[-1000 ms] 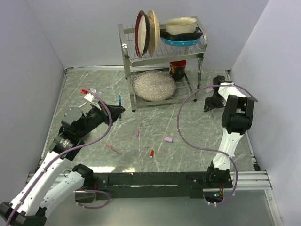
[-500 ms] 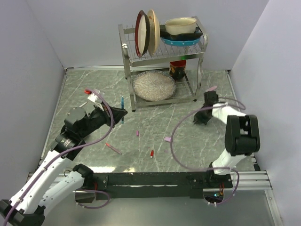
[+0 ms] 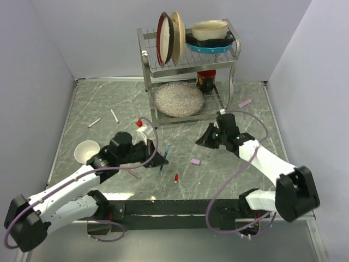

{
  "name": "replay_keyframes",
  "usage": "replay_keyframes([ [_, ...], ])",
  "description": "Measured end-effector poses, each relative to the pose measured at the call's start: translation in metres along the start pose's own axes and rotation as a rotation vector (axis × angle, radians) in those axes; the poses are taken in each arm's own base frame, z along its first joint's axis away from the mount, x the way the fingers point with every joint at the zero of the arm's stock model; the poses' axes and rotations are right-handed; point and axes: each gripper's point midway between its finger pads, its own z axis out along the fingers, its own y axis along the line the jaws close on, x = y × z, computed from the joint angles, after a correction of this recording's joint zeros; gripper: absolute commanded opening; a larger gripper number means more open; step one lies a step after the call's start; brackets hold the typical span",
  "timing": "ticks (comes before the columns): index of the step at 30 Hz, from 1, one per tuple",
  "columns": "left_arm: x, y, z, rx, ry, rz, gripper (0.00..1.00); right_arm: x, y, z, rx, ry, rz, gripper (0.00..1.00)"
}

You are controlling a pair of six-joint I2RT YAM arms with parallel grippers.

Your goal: Insert the pens into the pen caps

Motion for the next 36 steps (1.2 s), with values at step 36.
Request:
replay_keyframes([
  [36,-0.003,-0.037,0.025,0.15,0.008,-0.04,0.01,0.007,0.148,-0.086,-0.508,-0.108,-0.12,0.0],
])
